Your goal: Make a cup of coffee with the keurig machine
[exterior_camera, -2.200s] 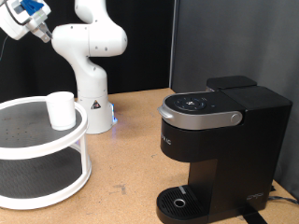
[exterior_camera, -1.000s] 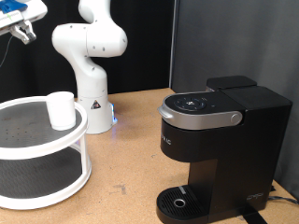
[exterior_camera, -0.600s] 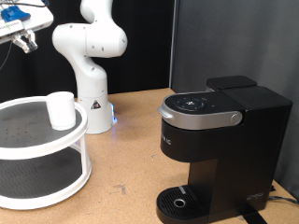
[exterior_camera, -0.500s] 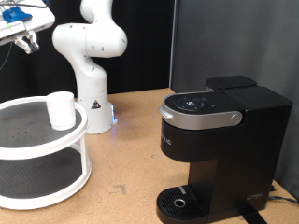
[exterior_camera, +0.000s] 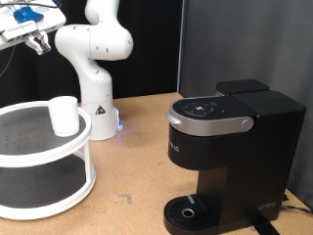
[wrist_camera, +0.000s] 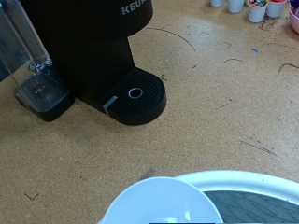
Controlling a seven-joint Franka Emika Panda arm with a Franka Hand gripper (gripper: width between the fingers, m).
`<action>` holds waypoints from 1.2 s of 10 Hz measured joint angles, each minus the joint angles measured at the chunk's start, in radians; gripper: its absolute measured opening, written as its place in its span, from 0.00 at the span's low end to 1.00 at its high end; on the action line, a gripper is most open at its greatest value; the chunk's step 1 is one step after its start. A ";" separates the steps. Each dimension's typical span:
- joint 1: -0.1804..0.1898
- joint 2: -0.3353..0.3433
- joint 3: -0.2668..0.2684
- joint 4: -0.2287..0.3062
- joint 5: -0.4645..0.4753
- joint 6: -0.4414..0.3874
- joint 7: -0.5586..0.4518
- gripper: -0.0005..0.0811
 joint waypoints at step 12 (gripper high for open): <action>-0.076 -0.068 0.040 -0.100 -0.068 -0.003 0.006 0.41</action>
